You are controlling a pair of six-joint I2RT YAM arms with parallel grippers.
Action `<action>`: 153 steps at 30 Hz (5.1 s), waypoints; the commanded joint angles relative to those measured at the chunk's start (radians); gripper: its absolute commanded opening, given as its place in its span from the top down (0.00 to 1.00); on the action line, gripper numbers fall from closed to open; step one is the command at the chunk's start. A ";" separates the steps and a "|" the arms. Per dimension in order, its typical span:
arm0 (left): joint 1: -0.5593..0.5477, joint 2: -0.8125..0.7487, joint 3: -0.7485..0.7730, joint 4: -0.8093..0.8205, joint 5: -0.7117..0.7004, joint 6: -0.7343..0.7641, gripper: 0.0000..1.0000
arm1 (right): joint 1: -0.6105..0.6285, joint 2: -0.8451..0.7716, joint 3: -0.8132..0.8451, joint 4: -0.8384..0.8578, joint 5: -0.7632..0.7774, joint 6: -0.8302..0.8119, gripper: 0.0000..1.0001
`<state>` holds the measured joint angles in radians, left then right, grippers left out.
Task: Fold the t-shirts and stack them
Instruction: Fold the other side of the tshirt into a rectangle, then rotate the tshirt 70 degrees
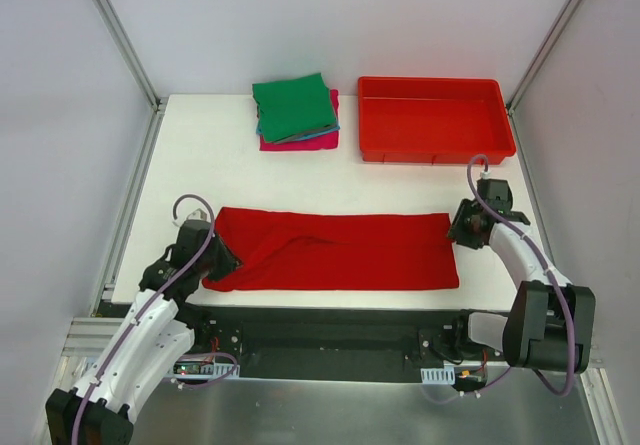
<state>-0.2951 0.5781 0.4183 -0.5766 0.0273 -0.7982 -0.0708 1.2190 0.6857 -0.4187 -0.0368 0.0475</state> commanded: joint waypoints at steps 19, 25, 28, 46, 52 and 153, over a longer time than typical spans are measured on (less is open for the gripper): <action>-0.042 0.352 0.154 0.331 0.252 0.089 0.01 | -0.003 -0.371 -0.100 0.048 -0.440 0.014 0.04; -0.196 0.586 0.241 0.391 0.079 0.140 0.01 | -0.003 -0.383 -0.110 -0.031 -0.391 -0.040 0.04; -0.229 0.669 0.264 0.402 0.095 0.142 0.01 | -0.003 -0.397 -0.118 -0.037 -0.370 -0.040 0.04; -0.277 0.560 0.292 0.320 -0.202 0.221 0.01 | -0.003 -0.418 -0.127 -0.032 -0.364 -0.040 0.04; -0.191 0.756 0.376 0.320 -0.129 0.237 0.01 | -0.003 -0.418 -0.130 -0.034 -0.353 -0.040 0.04; 0.083 1.176 0.605 0.210 -0.067 0.014 0.01 | 0.152 0.209 0.065 0.055 -0.103 0.075 0.04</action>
<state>-0.2825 1.6314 0.9527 -0.3882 -0.0513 -0.7982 0.0711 1.4780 0.7906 -0.3241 -0.1749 0.0971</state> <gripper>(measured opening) 0.990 0.960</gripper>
